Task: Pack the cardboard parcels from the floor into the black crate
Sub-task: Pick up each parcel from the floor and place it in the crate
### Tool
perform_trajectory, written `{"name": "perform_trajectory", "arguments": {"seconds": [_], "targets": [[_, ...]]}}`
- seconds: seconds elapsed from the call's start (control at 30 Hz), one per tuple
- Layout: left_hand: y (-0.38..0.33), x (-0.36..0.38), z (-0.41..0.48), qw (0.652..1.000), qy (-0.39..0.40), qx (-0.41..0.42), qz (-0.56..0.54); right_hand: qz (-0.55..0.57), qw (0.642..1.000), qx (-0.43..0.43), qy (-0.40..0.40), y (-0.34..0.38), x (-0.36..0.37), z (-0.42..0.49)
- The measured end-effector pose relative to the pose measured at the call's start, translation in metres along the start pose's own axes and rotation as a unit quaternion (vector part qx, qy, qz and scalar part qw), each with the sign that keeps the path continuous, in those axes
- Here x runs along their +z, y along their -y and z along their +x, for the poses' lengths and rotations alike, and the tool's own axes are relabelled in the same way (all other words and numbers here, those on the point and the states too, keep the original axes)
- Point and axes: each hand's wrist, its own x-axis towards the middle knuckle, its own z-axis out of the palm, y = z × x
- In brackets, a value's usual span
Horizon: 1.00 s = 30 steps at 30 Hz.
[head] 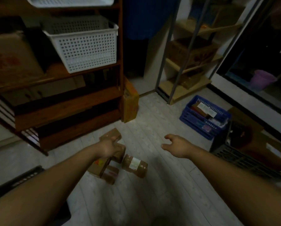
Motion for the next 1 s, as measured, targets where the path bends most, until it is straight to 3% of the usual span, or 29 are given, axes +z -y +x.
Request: {"name": "perform_trajectory", "arguments": {"seconds": [0.2,0.43,0.67,0.77,1.0], "targets": [[0.046,0.056,0.086,0.997,0.006,-0.025,-0.069,0.02,0.997,0.005,0.069,-0.063,0.045,0.107],[0.125,0.167,0.237,0.993,0.004,-0.081,-0.086,0.064,0.992,0.042,0.105,-0.134,0.177,0.266],[0.204,0.276,0.397,0.993,-0.031,-0.034,-0.105,0.13,0.985,0.072,0.086,-0.197,0.332,0.418],[0.23,0.309,0.445,0.989,-0.019,-0.035,-0.14,0.125,0.984,0.079,0.104,-0.224,0.379,0.451],[0.272,0.357,0.507,0.973,-0.015,-0.067,-0.221,0.212,0.972,0.082,0.061,-0.265,0.449,0.5]]}}
